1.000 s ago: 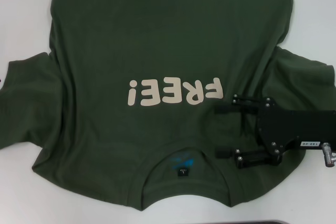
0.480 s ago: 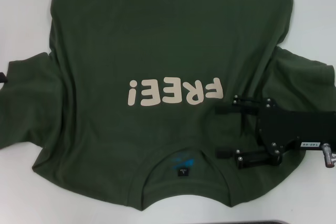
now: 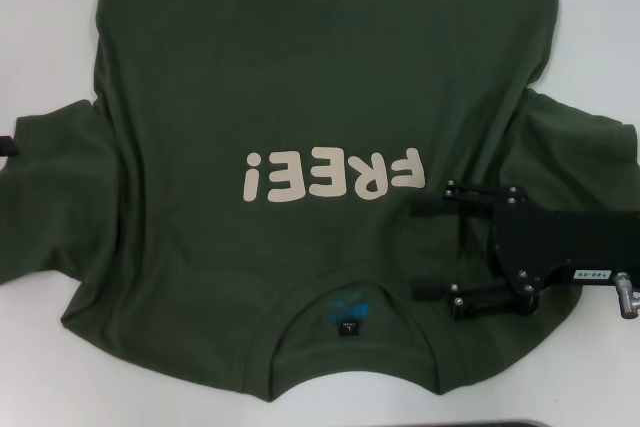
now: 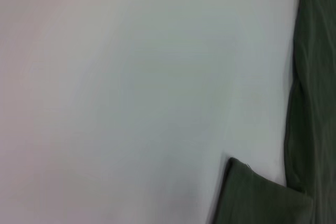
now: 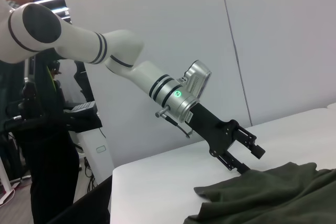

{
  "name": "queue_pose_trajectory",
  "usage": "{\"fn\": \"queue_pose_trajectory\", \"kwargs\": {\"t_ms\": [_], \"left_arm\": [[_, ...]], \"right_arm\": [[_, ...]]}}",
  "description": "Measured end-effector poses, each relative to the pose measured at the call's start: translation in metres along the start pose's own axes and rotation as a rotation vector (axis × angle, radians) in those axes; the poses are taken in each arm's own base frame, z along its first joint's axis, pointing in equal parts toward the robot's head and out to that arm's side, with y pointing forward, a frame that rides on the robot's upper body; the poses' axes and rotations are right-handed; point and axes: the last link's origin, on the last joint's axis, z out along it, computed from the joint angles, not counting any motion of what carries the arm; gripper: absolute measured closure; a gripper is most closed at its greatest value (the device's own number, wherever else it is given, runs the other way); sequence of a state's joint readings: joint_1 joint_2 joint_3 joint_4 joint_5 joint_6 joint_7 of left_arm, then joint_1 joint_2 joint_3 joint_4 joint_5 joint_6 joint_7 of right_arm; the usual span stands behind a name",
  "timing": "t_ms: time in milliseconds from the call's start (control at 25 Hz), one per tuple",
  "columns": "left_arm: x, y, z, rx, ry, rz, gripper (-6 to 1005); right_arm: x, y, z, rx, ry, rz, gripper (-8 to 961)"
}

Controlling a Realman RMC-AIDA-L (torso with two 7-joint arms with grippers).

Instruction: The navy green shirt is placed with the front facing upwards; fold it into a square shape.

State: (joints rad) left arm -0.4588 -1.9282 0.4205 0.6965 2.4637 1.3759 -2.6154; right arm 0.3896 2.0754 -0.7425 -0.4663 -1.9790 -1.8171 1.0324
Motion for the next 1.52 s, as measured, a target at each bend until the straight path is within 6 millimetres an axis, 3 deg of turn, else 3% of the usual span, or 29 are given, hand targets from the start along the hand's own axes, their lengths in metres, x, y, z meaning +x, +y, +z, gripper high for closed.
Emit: {"fn": "queue_pose_trajectory", "kwargs": {"t_ms": [1520], "left_arm": [[-0.006, 0.023, 0.013, -0.047, -0.087, 0.047, 257]], "right_arm": [[0.0, 0.0, -0.001, 0.005, 0.001, -0.002, 34]]}}
